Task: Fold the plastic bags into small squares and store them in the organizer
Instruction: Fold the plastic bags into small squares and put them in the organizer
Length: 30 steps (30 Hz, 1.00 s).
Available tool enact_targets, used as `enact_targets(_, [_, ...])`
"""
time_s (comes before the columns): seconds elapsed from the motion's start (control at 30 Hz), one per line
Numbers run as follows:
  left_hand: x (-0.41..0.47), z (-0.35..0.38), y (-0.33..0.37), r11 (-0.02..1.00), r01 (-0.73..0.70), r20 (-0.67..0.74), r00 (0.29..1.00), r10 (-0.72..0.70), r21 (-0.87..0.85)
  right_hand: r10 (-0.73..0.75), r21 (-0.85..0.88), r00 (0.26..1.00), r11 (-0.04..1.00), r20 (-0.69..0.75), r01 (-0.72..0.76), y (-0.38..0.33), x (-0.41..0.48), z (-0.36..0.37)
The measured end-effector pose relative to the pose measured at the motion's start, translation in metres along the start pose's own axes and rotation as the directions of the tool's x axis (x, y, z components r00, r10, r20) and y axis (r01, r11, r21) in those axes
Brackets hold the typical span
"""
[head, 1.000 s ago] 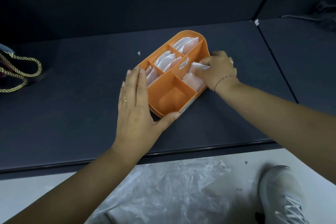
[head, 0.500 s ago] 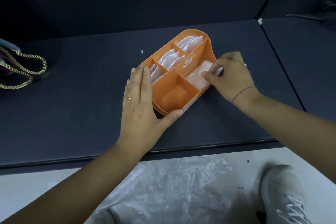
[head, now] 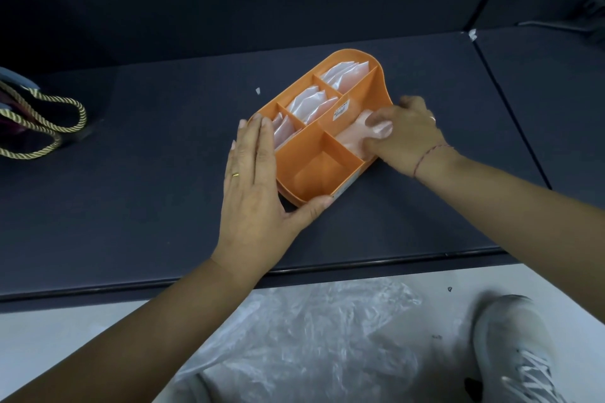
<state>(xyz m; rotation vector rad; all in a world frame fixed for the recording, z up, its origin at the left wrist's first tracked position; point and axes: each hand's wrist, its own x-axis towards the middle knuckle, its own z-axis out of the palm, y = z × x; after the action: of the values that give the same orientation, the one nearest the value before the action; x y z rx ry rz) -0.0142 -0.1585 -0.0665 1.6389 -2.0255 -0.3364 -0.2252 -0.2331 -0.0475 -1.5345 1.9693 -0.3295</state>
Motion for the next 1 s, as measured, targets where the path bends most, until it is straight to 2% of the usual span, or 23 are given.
enact_targets(0.07, [0.0,0.0,-0.001,1.0,-0.003,0.002,1.0,0.003,0.003,0.051,-0.06,0.995,0.997,0.081,-0.046,-0.009,0.002,0.002])
enact_targets(0.17, [0.003,0.0,-0.004,1.0,-0.009,0.002,1.0,0.009,-0.012,0.07,-0.073,0.993,0.995,0.093,-0.063,-0.013,0.005,0.004])
enact_targets(0.3, [0.008,-0.002,-0.009,0.998,-0.048,0.016,0.999,0.049,-0.038,-0.007,0.006,0.999,1.0,-0.052,0.007,0.0,-0.003,0.002])
enact_targets(0.4, [0.014,-0.003,-0.016,0.996,-0.085,0.022,0.996,0.086,-0.021,-0.043,-0.129,0.989,0.991,-0.144,0.025,0.007,-0.009,-0.001])
enact_targets(0.5, [0.017,-0.001,-0.021,0.989,-0.137,-0.007,0.991,0.137,0.059,-0.019,-0.21,0.999,0.978,-0.034,0.012,0.005,-0.008,-0.003])
enact_targets(0.6, [0.012,0.003,-0.018,0.96,-0.224,-0.107,0.964,0.244,0.17,-0.041,-0.131,0.999,0.991,-0.005,0.04,0.008,-0.009,-0.001])
enact_targets(0.7, [-0.005,0.014,-0.015,0.888,-0.387,-0.069,0.907,0.415,0.247,-0.197,0.037,0.959,0.977,-0.204,0.208,0.022,-0.021,0.004])
enact_targets(0.77, [-0.016,0.022,-0.018,0.852,-0.449,0.022,0.887,0.46,0.271,-0.368,0.063,0.85,0.905,-0.377,0.42,0.03,-0.047,0.006])
enact_targets(0.83, [-0.018,0.029,-0.024,0.833,-0.468,0.069,0.88,0.47,0.295,-0.495,0.093,0.762,0.811,-0.418,0.577,0.038,-0.085,0.015])
enact_targets(0.9, [-0.01,0.031,-0.028,0.827,-0.47,0.075,0.879,0.472,0.308,-0.574,0.185,0.772,0.756,-0.271,0.627,0.05,-0.128,0.034])
enact_targets(1.0, [0.01,0.033,-0.034,0.831,-0.474,0.078,0.878,0.473,0.292,-0.595,0.224,0.791,0.798,0.141,0.56,0.074,-0.165,0.073])
